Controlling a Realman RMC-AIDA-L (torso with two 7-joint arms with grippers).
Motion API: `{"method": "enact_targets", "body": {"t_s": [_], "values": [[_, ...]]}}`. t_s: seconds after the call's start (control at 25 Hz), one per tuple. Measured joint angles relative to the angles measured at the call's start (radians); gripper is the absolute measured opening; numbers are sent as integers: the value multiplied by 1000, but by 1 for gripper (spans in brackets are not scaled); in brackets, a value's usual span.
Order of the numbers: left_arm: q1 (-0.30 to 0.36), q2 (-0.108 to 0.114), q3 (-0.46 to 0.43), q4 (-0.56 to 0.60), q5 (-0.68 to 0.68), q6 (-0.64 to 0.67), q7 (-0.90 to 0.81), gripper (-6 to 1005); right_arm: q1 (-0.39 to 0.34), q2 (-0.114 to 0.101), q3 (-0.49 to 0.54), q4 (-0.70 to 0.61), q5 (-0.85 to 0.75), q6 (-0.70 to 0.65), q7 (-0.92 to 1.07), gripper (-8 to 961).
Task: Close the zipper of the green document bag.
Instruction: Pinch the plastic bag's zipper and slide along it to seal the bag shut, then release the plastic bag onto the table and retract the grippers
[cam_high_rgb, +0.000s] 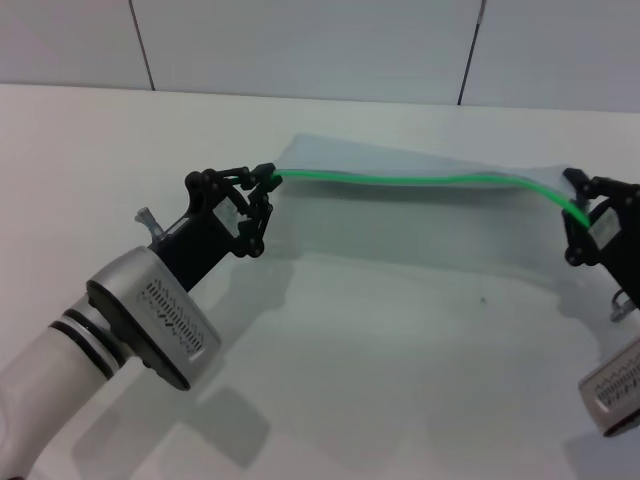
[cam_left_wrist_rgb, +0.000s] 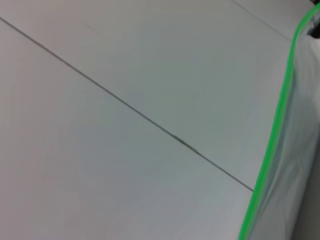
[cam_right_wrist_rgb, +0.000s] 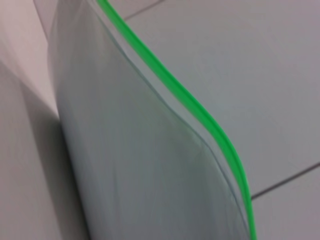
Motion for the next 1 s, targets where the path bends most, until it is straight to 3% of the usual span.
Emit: {"method": "enact_targets", "body": {"t_s": [0.28,0.64,0.72,1.0], "values": [[1,0,-19,-2,0,11,-1,77,-8,0,50,19,1,-9,9,37],[1,-2,-41,-9,0,152,-125,85,-31,6,208,19,2,-90,11,4],[0,0,-41,-9,-1,181,-175,91,-33,6,221,18,2,-114,26,67],[1,2,-92,-4,-2,242,-356,400,-43,6,229,15,1,-246,228,295]]}}
